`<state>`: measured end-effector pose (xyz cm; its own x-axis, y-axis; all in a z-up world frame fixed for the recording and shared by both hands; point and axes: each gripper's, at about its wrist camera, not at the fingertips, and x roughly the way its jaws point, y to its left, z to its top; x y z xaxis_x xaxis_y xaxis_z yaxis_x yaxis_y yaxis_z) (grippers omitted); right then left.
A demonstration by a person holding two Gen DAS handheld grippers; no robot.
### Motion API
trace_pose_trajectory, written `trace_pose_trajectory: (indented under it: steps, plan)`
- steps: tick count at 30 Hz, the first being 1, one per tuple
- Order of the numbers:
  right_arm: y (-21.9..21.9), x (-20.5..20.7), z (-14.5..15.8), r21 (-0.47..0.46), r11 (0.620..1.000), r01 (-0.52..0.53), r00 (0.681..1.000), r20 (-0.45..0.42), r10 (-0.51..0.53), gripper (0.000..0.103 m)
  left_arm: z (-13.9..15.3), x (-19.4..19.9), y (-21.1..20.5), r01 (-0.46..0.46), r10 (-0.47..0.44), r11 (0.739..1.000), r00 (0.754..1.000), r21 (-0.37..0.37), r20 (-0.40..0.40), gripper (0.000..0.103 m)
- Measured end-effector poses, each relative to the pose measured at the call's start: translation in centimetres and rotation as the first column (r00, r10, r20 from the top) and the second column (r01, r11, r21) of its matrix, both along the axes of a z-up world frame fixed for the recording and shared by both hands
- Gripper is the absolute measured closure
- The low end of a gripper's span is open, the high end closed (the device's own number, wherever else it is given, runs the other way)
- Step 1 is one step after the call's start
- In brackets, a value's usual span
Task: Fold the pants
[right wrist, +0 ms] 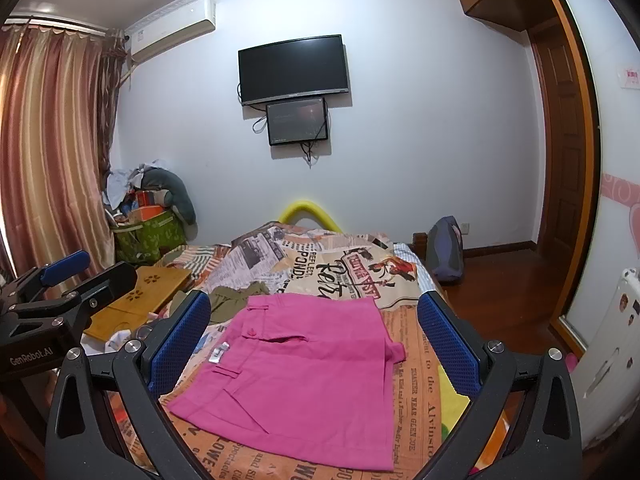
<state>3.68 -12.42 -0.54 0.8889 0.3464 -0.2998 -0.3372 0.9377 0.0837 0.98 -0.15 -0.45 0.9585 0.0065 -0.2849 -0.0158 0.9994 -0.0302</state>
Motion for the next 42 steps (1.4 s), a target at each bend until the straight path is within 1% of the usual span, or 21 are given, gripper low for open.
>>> trace_pose_trajectory:
  steps: [3, 7, 12, 15, 19, 21, 25, 28, 32, 34, 36, 38, 40, 42]
  plan:
    - [0.0, 0.3, -0.4, -0.001, 1.0, 0.001, 1.0, -0.006, -0.001, 0.0, -0.1, 0.2, 0.1, -0.002, 0.002, 1.0, 1.0, 0.002, -0.006, 0.0]
    - [-0.1, 1.3, -1.2, -0.014, 1.0, 0.008, 1.0, -0.024, -0.009, 0.0, -0.6, 1.2, 0.5, 0.001, -0.001, 1.0, 0.999, 0.001, -0.035, 0.0]
    - [-0.7, 3.5, -3.3, -0.024, 1.0, 0.019, 0.995, -0.094, -0.021, 0.0, -2.4, 4.0, 1.2, 0.005, -0.005, 1.0, 0.992, 0.0, -0.127, 0.0]
    - [-1.4, 5.4, -5.0, -0.04, 0.998, 0.051, 0.986, -0.154, -0.057, 0.0, -4.1, 5.9, 1.9, 0.013, -0.014, 1.0, 0.981, -0.009, -0.192, 0.0]
    - [-2.4, 7.8, -7.2, -0.072, 0.995, 0.075, 0.969, -0.232, -0.09, 0.0, -6.8, 8.6, 3.1, -0.009, 0.01, 1.0, 0.964, 0.005, -0.265, 0.0]
    - [-2.8, 8.5, -8.0, -0.103, 0.991, 0.088, 0.961, -0.254, -0.112, 0.0, -8.1, 10.0, 3.9, -0.024, 0.024, 1.0, 0.95, 0.002, -0.311, 0.0]
    - [-3.1, 10.1, -9.7, -0.206, 0.972, 0.114, 0.946, -0.276, -0.17, 0.0, -10.9, 13.0, 5.9, -0.044, 0.026, 0.998, 0.915, -0.036, -0.403, 0.0]
    - [-3.3, 11.4, -11.0, -0.239, 0.964, 0.112, 0.935, -0.303, -0.183, 0.0, -12.7, 15.2, 6.9, -0.066, 0.045, 0.997, 0.884, -0.03, -0.465, 0.0]
    - [-3.7, 13.4, -12.8, -0.212, 0.975, 0.072, 0.919, -0.365, -0.147, 0.0, -14.9, 17.8, 7.7, -0.049, 0.033, 0.999, 0.851, -0.017, -0.524, 0.0]
    - [-3.5, 14.4, -13.6, -0.209, 0.976, 0.055, 0.912, -0.387, -0.135, 0.0, -16.0, 18.9, 7.9, -0.032, 0.015, 0.999, 0.833, -0.021, -0.553, 0.0]
    - [-3.3, 15.6, -14.4, -0.213, 0.976, 0.045, 0.904, -0.407, -0.13, 0.001, -16.9, 20.0, 8.1, -0.016, 0.0, 1.0, 0.821, -0.022, -0.571, 0.0]
    - [-3.2, 16.9, -15.3, -0.208, 0.978, 0.03, 0.897, -0.426, -0.119, 0.002, -17.6, 20.9, 8.1, -0.004, 0.001, 1.0, 0.814, -0.004, -0.581, 0.0]
    - [-3.1, 18.3, -16.2, -0.2, 0.98, 0.015, 0.887, -0.45, -0.105, 0.003, -18.6, 22.1, 7.9, 0.018, -0.003, 1.0, 0.793, 0.018, -0.609, 0.0]
    - [-2.9, 19.2, -16.9, -0.191, 0.982, -0.002, 0.875, -0.475, -0.09, 0.009, -19.4, 23.1, 8.1, 0.034, -0.021, 0.999, 0.775, 0.009, -0.631, 0.006]
